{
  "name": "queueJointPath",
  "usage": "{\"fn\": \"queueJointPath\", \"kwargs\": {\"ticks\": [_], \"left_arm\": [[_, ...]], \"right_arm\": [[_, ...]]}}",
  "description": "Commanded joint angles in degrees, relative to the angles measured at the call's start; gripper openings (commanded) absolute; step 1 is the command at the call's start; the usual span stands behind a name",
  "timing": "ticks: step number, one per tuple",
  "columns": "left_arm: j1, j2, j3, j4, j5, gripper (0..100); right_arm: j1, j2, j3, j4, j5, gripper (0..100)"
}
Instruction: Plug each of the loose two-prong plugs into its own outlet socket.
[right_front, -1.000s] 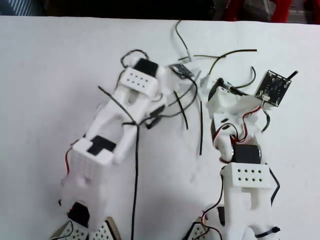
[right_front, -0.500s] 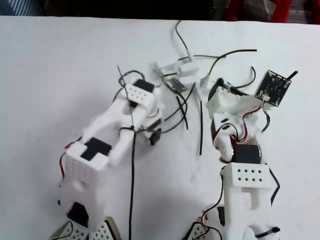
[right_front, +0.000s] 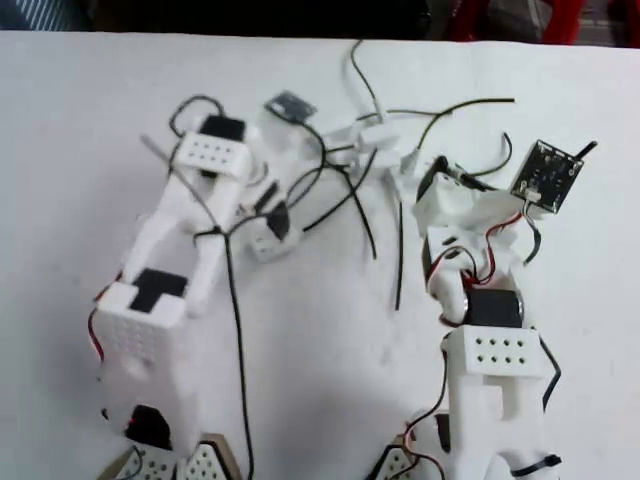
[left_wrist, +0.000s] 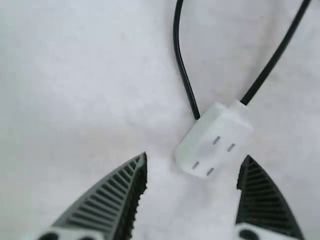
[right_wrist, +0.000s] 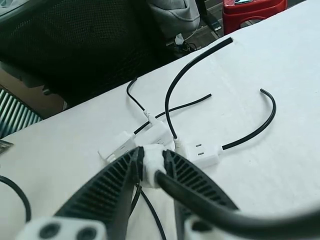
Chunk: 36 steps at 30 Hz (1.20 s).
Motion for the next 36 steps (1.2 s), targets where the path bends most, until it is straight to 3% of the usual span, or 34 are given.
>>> {"fn": "queueJointPath", "kwargs": {"ticks": [1,8,12,17,26,36], "left_arm": [[-0.22,-11.38,-8.0,8.35,-0.7,29],[-0.92,-23.6,-7.38,14.68,-0.53,29],[-3.38,-28.0,-0.53,13.1,-0.26,26],[-4.09,-34.86,12.66,5.89,-0.7,10],[-12.18,-46.55,35.6,-13.45,0.0,9],[-17.45,-49.63,55.21,-33.85,12.57,10]], "right_arm": [[-0.48,-1.45,-0.44,-1.01,0.26,1.9],[-7.25,1.8,-1.58,1.19,8.62,1.9],[-11.47,10.51,-7.12,7.16,11.34,1.9],[-16.57,18.86,-11.52,9.63,14.07,1.9],[-27.03,21.23,-11.87,9.45,21.19,1.9],[-32.48,37.32,-22.07,9.19,23.56,1.9]]}}
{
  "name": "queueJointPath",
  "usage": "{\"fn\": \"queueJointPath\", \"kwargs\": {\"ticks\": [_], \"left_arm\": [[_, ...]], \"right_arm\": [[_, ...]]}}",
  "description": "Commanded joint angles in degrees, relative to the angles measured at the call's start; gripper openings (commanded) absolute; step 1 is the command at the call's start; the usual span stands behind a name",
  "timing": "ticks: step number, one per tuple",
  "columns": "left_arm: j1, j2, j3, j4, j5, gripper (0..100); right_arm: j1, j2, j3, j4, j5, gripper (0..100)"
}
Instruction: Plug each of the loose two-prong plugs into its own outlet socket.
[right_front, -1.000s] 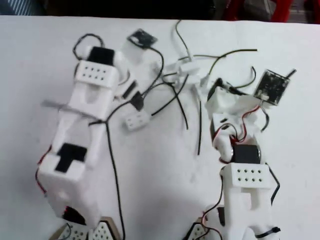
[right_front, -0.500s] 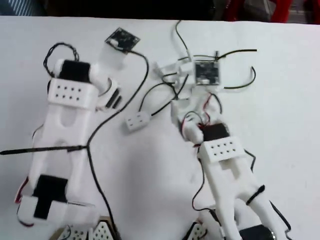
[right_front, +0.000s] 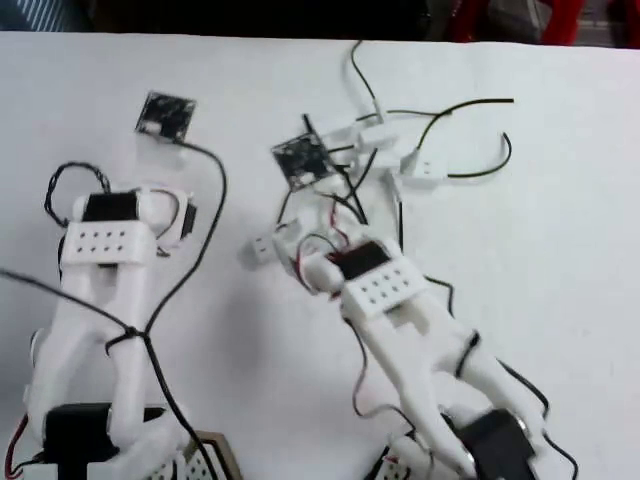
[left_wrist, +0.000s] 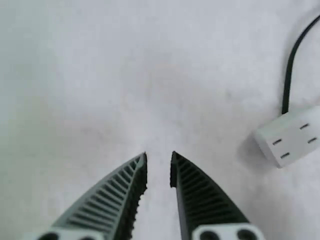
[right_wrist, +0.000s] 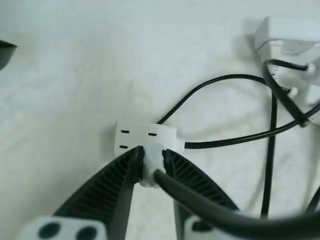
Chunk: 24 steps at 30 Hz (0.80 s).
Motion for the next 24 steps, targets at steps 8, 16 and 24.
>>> {"fn": "queueJointPath", "kwargs": {"ticks": [8,16,24], "left_arm": [[-1.36,-3.03,6.86,-9.67,4.22,10],[-1.36,-3.12,8.0,-9.76,4.22,10],[-1.36,-3.03,8.44,-9.85,4.22,10]], "right_arm": [[-2.24,9.63,-8.0,-2.24,0.53,1.9],[-0.57,14.11,-8.0,-6.55,0.79,1.9],[0.57,14.55,-8.0,-7.16,0.79,1.9]]}}
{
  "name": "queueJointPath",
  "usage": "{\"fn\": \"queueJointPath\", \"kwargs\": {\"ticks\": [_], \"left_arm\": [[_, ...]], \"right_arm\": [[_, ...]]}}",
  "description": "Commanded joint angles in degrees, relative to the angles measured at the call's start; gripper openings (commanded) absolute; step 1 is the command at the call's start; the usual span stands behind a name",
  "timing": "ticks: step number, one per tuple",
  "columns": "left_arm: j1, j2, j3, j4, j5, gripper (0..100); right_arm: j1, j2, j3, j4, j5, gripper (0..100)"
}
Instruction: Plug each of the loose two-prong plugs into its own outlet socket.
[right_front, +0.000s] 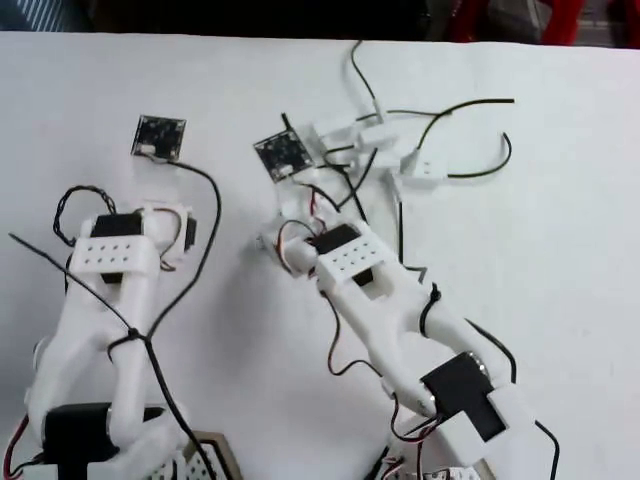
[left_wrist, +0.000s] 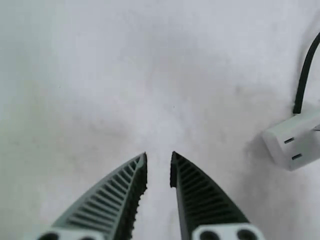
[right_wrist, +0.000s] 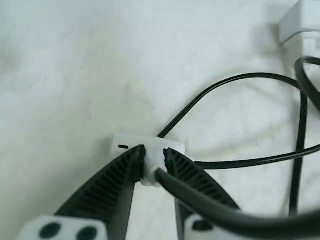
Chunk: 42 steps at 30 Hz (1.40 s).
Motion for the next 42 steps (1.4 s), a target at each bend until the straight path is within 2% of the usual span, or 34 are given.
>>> {"fn": "queueJointPath", "kwargs": {"ticks": [1,13,15,17,23,42], "left_arm": [[-0.57,-3.03,-0.44,-1.32,0.53,10],[-0.57,-3.03,-0.44,-1.32,0.53,10],[-0.57,-3.03,-0.44,-1.32,0.53,10],[-0.57,-3.03,-0.44,-1.32,0.53,10],[-0.66,-3.03,-0.44,-1.32,0.44,10],[-0.66,-3.03,-0.44,-1.32,0.44,10]], "right_arm": [[1.01,-0.31,-2.37,-0.4,0.62,1.9],[0.22,5.93,-2.55,0.84,0.7,1.8],[-0.13,6.29,-2.55,1.1,2.55,1.8],[-0.13,6.11,-2.73,3.03,5.1,1.8],[-0.04,3.3,-8.7,14.29,5.01,1.8],[0.13,7.25,-17.58,21.58,2.73,1.8]]}}
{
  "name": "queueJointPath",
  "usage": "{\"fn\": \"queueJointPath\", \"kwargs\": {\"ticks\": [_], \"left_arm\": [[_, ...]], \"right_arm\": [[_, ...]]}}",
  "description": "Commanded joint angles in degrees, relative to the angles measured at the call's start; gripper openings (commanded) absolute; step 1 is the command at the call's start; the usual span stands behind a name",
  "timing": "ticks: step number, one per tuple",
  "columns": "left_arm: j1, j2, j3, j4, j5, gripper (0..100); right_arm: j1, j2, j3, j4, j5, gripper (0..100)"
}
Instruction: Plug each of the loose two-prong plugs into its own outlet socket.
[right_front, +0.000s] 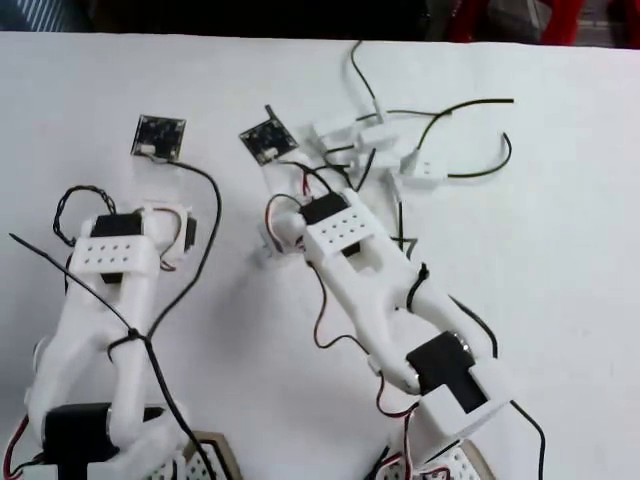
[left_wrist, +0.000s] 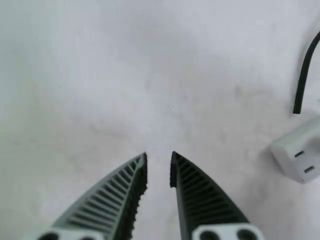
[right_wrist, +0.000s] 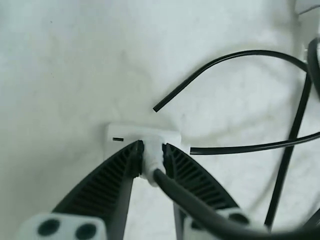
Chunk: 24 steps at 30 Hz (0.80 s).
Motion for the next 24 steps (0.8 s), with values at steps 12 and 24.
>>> {"fn": "queueJointPath", "kwargs": {"ticks": [12,24], "left_arm": [[-0.66,-3.03,-0.44,-1.32,0.44,10],[-0.66,-3.03,-0.44,-1.32,0.44,10]], "right_arm": [[-0.22,2.59,-1.76,1.8,-0.09,1.8],[-0.75,12.53,-9.76,10.51,-0.26,1.8]]}}
